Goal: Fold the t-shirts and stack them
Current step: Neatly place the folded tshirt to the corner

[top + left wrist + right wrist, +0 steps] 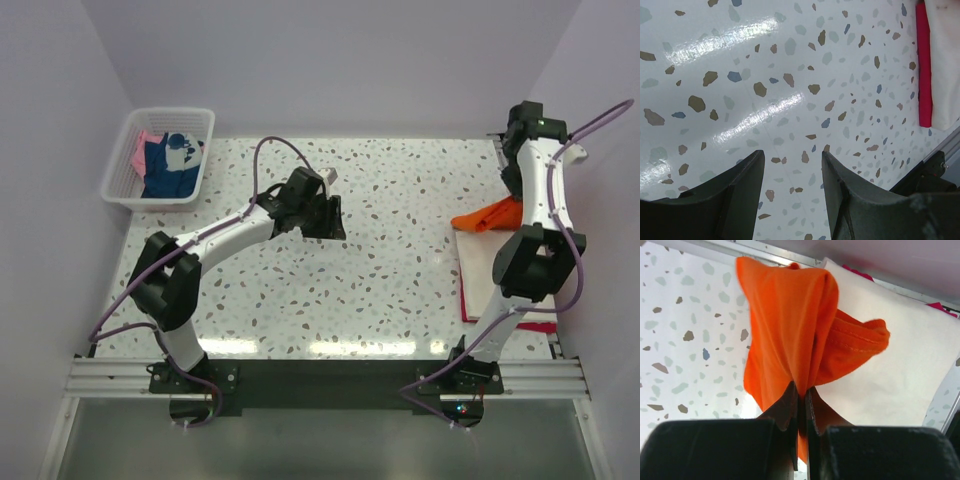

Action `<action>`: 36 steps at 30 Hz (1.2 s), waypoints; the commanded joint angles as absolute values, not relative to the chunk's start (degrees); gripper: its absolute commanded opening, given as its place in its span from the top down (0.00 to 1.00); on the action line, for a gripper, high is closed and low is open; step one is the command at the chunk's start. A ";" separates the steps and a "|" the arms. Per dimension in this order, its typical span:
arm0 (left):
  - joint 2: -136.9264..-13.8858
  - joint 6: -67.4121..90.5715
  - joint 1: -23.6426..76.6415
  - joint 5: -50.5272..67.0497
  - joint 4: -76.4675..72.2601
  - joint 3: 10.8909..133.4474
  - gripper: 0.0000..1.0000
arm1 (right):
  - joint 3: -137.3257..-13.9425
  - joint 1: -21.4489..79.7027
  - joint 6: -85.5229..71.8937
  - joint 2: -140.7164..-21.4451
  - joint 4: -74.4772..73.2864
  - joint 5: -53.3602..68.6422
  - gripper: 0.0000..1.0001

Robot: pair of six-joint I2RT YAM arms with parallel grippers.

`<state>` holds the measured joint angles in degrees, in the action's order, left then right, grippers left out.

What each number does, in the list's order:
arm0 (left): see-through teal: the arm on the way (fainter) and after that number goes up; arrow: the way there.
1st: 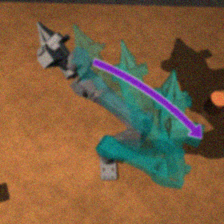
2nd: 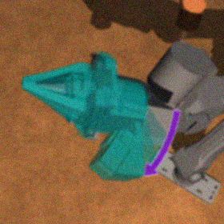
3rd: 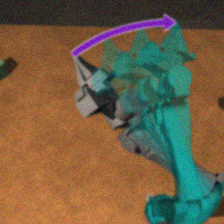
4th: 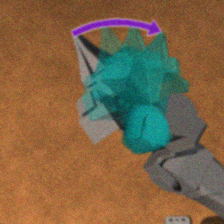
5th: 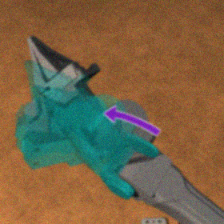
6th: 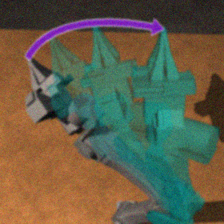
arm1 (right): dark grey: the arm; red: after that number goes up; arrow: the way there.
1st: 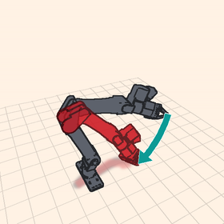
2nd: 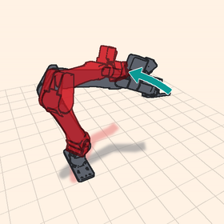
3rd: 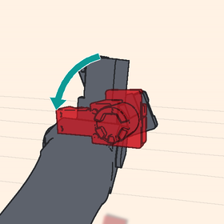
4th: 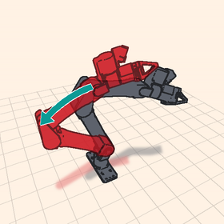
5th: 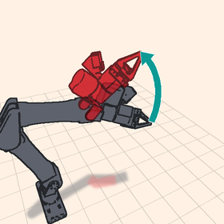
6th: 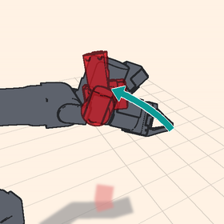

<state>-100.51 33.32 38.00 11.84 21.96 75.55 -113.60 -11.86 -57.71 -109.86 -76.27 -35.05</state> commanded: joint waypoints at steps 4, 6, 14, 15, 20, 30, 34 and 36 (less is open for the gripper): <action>-100.46 32.17 37.88 12.83 21.71 78.13 0.46 | -116.45 -13.62 -57.39 -104.15 -84.99 -36.30 1.00; -100.20 32.17 37.88 12.83 21.71 78.13 0.46 | -116.54 -14.06 -57.04 -103.36 -85.17 -36.04 1.00; -100.11 32.26 37.88 12.74 21.71 77.87 0.46 | -117.07 -15.47 -55.28 -100.02 -84.99 -35.42 1.00; -100.11 32.26 37.88 12.83 21.71 77.87 0.46 | -117.07 -15.56 -55.11 -99.76 -85.08 -35.51 1.00; -99.85 32.43 37.97 12.92 21.62 77.70 0.46 | -116.02 -15.65 -54.58 -98.00 -84.46 -34.81 1.00; -99.76 32.43 38.06 13.44 21.09 76.99 0.46 | -105.49 -16.35 -54.93 -92.03 -83.14 -33.93 1.00; -99.76 32.34 38.32 13.80 20.74 76.82 0.46 | -99.78 -17.31 -54.67 -89.13 -82.80 -33.75 1.00; -99.76 32.34 38.41 14.24 20.22 76.38 0.46 | -97.05 -18.27 -53.80 -87.03 -82.27 -33.40 1.00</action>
<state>-100.51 33.34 38.04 12.67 21.93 75.55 -99.79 -16.99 -54.85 -91.48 -76.60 -33.19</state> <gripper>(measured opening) 0.541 0.036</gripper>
